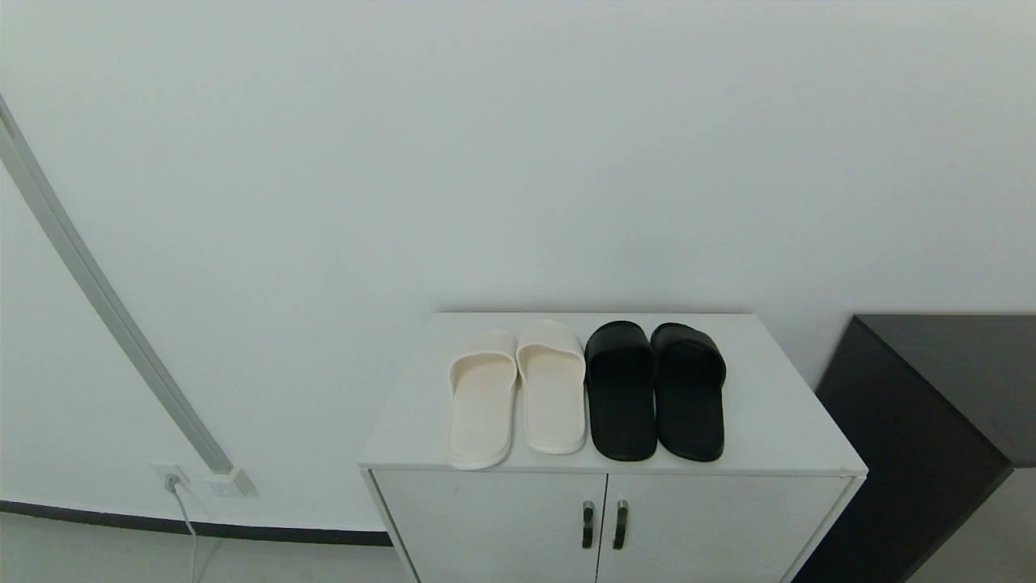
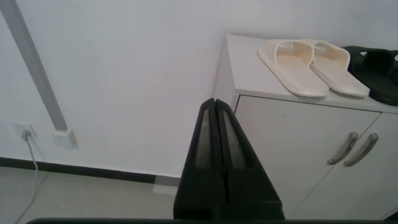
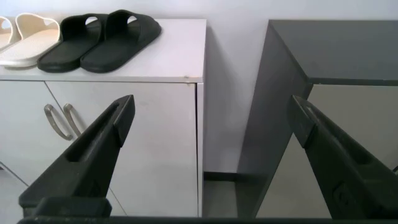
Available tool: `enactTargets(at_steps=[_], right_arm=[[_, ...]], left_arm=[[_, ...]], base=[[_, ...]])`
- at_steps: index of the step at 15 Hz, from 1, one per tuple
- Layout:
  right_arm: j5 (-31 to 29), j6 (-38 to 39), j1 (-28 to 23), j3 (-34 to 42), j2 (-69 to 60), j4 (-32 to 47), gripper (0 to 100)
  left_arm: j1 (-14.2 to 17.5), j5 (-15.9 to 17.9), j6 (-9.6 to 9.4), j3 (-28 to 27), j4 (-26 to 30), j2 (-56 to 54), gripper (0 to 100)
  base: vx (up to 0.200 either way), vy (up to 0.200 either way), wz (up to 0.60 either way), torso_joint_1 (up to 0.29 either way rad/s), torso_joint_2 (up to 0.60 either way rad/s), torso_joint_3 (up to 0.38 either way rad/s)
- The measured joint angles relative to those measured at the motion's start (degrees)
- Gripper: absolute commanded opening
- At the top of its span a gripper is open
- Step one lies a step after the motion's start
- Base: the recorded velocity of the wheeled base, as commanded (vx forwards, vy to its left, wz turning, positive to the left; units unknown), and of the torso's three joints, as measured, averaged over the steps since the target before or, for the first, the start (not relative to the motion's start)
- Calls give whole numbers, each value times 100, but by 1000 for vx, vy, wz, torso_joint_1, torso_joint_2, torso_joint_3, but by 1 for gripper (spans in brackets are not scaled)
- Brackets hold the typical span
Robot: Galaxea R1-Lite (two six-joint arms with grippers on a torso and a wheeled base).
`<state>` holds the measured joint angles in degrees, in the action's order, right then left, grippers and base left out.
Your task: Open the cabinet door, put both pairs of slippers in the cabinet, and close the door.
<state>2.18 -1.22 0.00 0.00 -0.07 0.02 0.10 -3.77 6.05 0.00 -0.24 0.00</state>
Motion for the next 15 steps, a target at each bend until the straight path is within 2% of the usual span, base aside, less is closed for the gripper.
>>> enactTargets(at_steps=[2, 15], right_arm=[[49, -39, 0, 0, 2, 0, 100], [145, 33, 0, 0, 2, -5, 100]], left_arm=[[0, 88, -4, 0, 2, 0, 0], [-2, 77, 16, 0, 0, 0, 0]], base=[[0, 0, 0, 0, 0, 0], [0, 0, 0, 0, 0, 0]])
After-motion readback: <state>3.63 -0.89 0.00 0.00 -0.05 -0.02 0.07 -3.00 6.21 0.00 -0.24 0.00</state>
